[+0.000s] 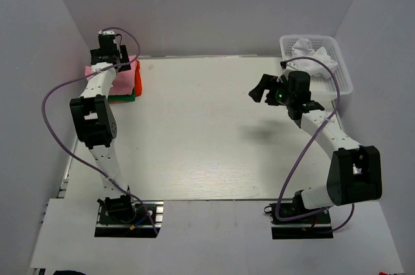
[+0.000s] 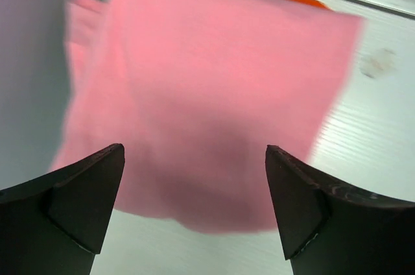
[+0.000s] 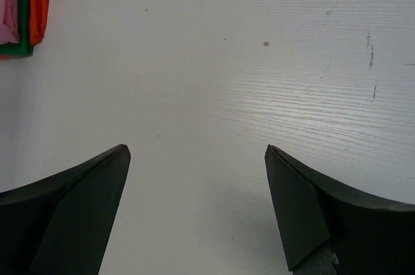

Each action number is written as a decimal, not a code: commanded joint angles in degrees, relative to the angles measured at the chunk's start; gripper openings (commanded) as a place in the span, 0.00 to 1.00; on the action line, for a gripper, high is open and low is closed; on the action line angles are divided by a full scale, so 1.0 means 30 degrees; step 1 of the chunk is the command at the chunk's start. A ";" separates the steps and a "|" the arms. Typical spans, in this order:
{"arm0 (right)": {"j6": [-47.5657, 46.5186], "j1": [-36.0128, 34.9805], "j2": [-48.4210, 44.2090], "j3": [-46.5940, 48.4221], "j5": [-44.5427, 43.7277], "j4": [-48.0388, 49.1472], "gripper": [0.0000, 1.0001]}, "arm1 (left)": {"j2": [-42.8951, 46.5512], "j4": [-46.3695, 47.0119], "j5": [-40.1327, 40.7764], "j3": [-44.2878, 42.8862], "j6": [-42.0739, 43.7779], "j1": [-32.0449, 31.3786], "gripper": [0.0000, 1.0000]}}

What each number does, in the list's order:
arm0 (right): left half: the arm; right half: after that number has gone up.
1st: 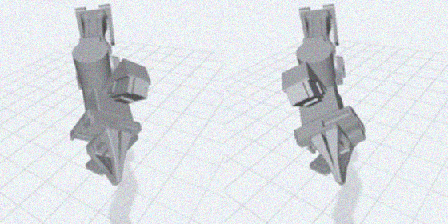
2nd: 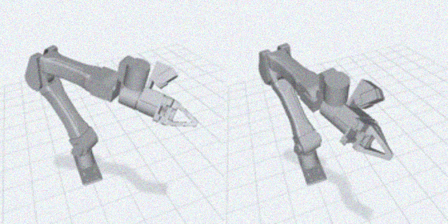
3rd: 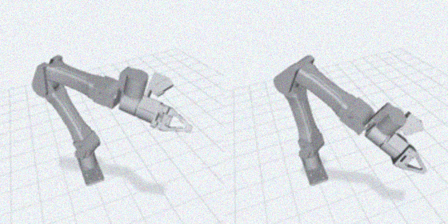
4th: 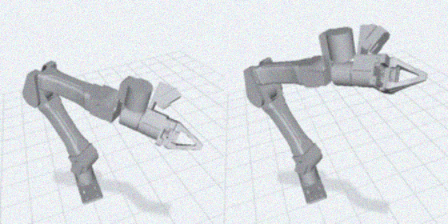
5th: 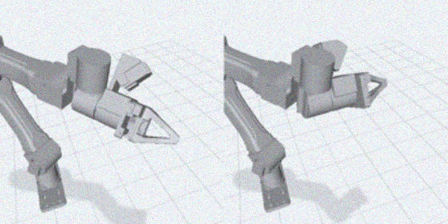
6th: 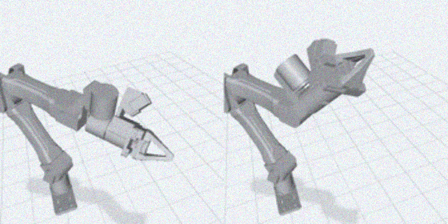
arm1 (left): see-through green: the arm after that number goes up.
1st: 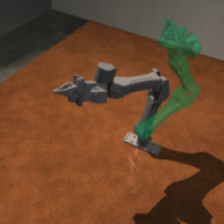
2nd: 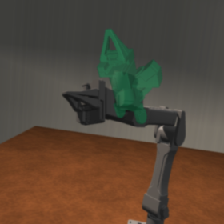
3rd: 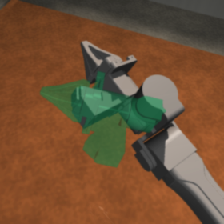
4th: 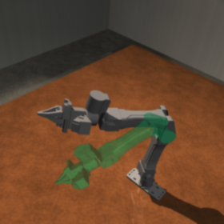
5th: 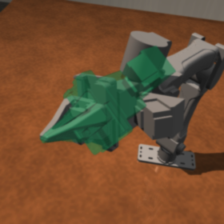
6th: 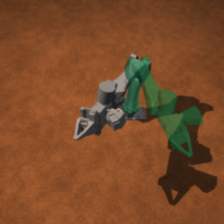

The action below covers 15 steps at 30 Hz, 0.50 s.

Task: Fold and stack the t-shirts
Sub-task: Put the neatly folded tshirt into the corner of the board with the left arm

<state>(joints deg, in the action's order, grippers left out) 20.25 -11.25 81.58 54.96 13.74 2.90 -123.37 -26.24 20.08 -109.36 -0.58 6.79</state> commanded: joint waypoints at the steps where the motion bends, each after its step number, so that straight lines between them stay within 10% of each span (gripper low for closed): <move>1: -0.0393 0.0057 -0.0738 -0.0594 0.0343 0.0266 0.90 | 0.2274 0.0306 -0.4279 0.1525 -0.1854 -0.0182 0.99; 15: -0.0979 0.0057 0.0519 -0.0039 -0.0097 -0.0553 0.90 | -0.0824 0.1334 -1.0232 0.0448 -0.4637 0.1808 0.99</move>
<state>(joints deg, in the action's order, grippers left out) 18.57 -11.25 81.45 53.45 13.85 2.61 -124.01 -23.73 -4.27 -105.82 -11.55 10.39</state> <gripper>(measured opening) 0.904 0.989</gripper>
